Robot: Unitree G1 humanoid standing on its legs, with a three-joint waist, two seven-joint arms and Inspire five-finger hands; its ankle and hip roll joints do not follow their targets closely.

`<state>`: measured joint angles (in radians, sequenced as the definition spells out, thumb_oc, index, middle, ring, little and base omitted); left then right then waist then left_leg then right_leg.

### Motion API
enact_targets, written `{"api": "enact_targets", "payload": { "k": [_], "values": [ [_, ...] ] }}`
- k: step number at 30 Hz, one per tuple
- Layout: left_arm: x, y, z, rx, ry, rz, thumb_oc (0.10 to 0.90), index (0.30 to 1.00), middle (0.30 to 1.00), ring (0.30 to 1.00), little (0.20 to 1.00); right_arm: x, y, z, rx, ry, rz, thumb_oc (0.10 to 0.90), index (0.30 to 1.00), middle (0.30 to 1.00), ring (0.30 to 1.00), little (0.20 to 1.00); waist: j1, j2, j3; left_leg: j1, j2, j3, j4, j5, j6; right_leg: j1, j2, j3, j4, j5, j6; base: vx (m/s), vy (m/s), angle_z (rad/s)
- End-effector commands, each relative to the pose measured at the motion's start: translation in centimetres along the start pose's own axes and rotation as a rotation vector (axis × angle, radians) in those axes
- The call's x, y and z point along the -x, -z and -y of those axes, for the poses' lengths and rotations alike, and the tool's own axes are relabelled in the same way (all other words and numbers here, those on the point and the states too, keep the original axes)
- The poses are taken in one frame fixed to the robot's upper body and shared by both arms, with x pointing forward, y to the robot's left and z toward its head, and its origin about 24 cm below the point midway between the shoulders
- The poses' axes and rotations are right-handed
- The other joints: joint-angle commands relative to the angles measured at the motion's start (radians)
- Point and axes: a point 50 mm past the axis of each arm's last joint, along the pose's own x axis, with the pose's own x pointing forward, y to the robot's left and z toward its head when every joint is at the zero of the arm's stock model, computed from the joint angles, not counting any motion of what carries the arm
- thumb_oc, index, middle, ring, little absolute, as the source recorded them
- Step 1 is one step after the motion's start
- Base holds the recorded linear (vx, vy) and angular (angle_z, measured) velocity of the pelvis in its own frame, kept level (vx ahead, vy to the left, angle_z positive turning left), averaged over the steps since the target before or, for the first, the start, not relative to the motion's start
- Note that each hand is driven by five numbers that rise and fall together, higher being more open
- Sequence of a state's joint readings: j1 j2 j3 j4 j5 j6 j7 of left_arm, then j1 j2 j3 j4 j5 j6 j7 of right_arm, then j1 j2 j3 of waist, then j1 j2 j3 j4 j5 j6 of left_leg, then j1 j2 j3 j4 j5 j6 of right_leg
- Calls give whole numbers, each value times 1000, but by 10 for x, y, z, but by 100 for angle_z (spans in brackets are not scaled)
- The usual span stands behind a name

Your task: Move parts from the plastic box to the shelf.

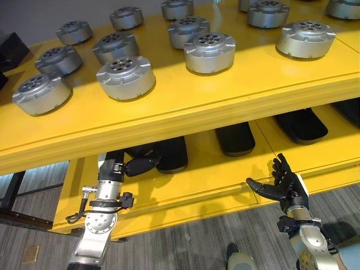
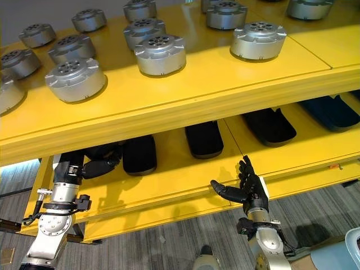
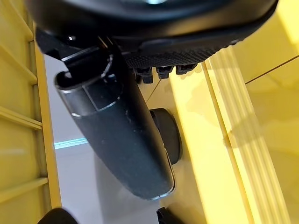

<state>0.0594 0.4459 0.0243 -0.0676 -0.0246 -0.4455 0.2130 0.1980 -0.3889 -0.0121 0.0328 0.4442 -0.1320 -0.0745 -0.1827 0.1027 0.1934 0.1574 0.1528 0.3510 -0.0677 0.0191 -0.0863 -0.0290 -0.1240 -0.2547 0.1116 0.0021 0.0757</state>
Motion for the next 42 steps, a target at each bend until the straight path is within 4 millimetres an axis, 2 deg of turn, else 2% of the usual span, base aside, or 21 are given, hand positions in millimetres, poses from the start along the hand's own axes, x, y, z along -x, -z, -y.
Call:
{"api": "enact_targets", "payload": {
  "k": [1,4,8,10,13,14,15,23,25,26,28,29,30,31,33,34,36,38,40,42],
  "values": [
    [-23,-59,-42,-49,-237,406,400,300,300,300,300,-9,-41,-19,-42,-62,230,900,1000,1000,1000,1000,-10,-94,-91,10,-114,2,-3,-38,62,103,28,121,-149,47,37,4,-1,4],
    [-24,-61,-47,-112,-285,417,400,300,300,300,300,-7,-41,-21,-53,-84,238,900,1000,1000,1000,1000,-9,-99,-97,11,-114,3,-5,-37,62,106,28,120,-153,48,40,0,0,0],
    [-25,-55,-56,-146,-338,373,400,300,300,300,300,-4,-55,-25,-88,-178,329,900,1000,1000,1000,1000,-8,-102,-103,5,-114,2,-9,-29,61,103,28,124,-158,55,41,0,0,0],
    [-22,-47,-62,-185,-371,328,400,300,300,300,300,0,-68,-24,-105,-255,391,900,1000,1000,1000,1000,-11,-105,-102,10,-115,1,-11,-31,61,105,29,124,-157,53,43,0,0,0],
    [-22,-47,-62,-188,-372,327,400,300,300,300,300,1,-69,-24,-106,-260,393,900,1000,1000,1000,1000,-10,-105,-104,8,-115,2,-11,-30,61,103,29,124,-157,54,43,-3,-19,0],
    [-15,-36,-74,-256,-416,272,400,300,300,300,300,7,-89,-25,-136,-362,492,900,1000,1000,1000,1000,-8,-114,-100,11,-114,6,-9,-38,65,106,28,117,-153,46,45,-15,-97,0],
    [-12,-33,-77,-299,-421,255,400,300,300,300,300,10,-96,-23,-171,-390,522,900,1000,1000,1000,1000,-7,-116,-97,11,-113,8,-3,-41,67,109,27,112,-145,40,45,-18,-113,0],
    [-4,-20,-85,-361,-420,166,400,300,300,300,300,17,-117,-18,-283,-461,616,900,1000,1000,1000,1000,1,-113,-82,-14,-100,23,39,-52,69,99,17,79,-91,6,35,-5,-81,0],
    [0,-14,-85,-376,-428,121,400,300,300,300,300,17,-124,-20,-302,-514,640,900,1000,1000,1000,1000,2,-104,-65,-42,-100,45,123,-92,75,79,5,54,-42,-25,18,-16,-184,2],
    [0,-12,-83,-380,-435,114,400,300,300,300,300,16,-126,-22,-296,-536,642,900,1000,1000,1000,1000,3,-108,-49,-85,-74,64,248,-65,58,78,3,45,-30,-42,-3,-37,-176,3],
    [-1,-12,-83,-388,-448,114,400,300,300,300,300,14,-127,-23,-284,-562,638,900,1000,1000,1000,1000,15,-102,-19,-174,-40,3,396,8,19,75,19,60,-3,-63,-33,-27,-78,9],
    [0,-11,-84,-387,-456,107,400,300,300,300,300,12,-127,-23,-276,-571,633,900,1000,1000,1000,1000,17,-98,-10,-197,-23,-27,416,35,6,70,24,70,12,-71,-40,7,66,21],
    [2,-10,-84,-376,-467,92,400,300,300,300,300,11,-127,-22,-278,-582,625,900,1000,1000,1000,1000,15,-94,-2,-201,1,-49,401,60,-5,61,23,79,30,-78,-42,12,117,4],
    [3,-9,-84,-370,-471,88,400,300,300,300,300,11,-127,-21,-282,-585,623,900,1000,1000,1000,1000,15,-93,-1,-203,7,-51,392,71,-5,56,22,82,32,-74,-43,28,192,-22],
    [6,-7,-86,-382,-482,70,400,300,300,300,300,11,-128,-20,-285,-603,615,900,1000,1000,1000,1000,5,-88,-8,-157,52,-69,284,100,-12,36,7,90,44,-73,-33,101,394,-29],
    [11,-4,-88,-381,-493,50,400,300,300,300,300,14,-127,-19,-293,-625,608,900,1000,1000,1000,1000,-2,-81,-22,-119,104,-90,157,161,-34,26,-14,97,42,-70,-19,156,522,-5],
    [11,-1,-88,-376,-503,41,400,300,300,300,300,16,-127,-16,-297,-635,603,900,1000,1000,1000,1000,-16,-77,-28,-117,150,-90,125,226,-51,26,-34,108,40,-66,-13,111,423,3],
    [10,0,-89,-378,-507,41,400,300,300,300,300,17,-127,-14,-285,-646,603,900,1000,1000,1000,1000,-32,-68,-33,-93,156,-73,81,200,-53,16,-51,109,50,-65,-2,64,342,4],
    [3,0,-81,-361,-471,53,400,300,300,300,300,18,-124,-16,-293,-661,594,900,1000,1000,1000,1000,-47,-55,-31,-65,122,-31,67,148,-55,5,-76,112,50,-46,27,80,418,-21],
    [-5,-2,-74,-348,-427,72,400,300,300,300,300,17,-118,-23,-304,-662,576,900,1000,1000,1000,1000,-45,-57,-31,-51,76,-34,61,95,-37,25,-85,141,8,-11,54,135,206,19]
  ]
}}
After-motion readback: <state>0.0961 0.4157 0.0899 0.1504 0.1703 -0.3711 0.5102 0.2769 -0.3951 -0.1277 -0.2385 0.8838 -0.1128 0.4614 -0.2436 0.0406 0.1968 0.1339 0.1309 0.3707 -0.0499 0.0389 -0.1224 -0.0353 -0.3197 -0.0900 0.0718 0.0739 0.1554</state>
